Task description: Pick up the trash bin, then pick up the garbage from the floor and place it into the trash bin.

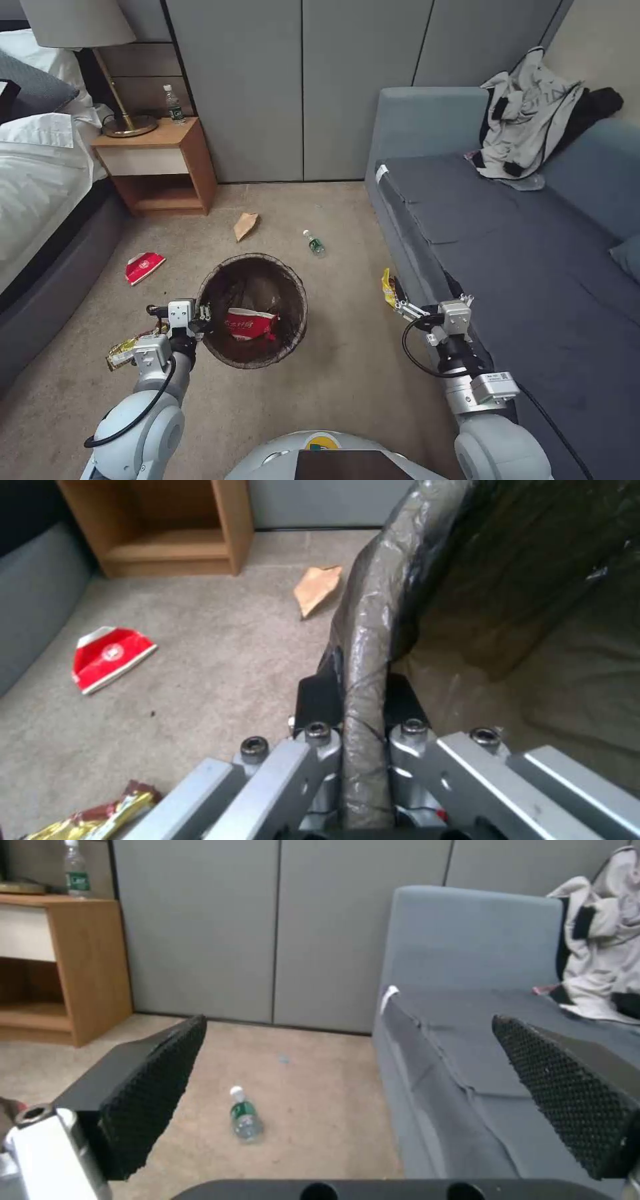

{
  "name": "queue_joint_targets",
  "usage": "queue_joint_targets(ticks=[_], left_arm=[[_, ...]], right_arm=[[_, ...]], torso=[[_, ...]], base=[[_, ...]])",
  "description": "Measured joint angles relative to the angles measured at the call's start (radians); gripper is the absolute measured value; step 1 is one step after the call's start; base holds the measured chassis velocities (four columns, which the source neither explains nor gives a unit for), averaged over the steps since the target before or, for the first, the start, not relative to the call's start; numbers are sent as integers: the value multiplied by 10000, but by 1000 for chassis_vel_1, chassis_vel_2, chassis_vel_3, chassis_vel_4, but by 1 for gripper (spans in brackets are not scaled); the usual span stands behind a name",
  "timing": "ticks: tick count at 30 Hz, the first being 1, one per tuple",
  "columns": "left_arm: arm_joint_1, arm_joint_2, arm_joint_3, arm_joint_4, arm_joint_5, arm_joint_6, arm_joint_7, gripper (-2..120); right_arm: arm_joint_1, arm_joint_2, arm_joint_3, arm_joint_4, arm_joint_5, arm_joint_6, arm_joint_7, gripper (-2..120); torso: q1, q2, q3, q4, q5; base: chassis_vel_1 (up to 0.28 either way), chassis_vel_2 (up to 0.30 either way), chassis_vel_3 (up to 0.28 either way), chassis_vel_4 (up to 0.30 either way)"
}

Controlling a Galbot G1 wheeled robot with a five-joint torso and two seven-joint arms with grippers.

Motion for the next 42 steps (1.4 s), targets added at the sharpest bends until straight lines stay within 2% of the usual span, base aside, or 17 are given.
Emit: queue_joint_targets(ticks=[9, 42], left_arm=[[-44, -4, 29, 102, -8, -54, 11, 0], [-32, -18, 87, 111, 122, -254, 56, 0]], right_arm=[[2, 29, -13, 74, 21, -419, 183, 100], [56, 119, -2, 145, 228, -666, 219, 100]], torso=[[0, 0, 0, 0, 0], [0, 0, 0, -1, 0]], base=[[0, 0, 0, 0], [0, 0, 0, 0]])
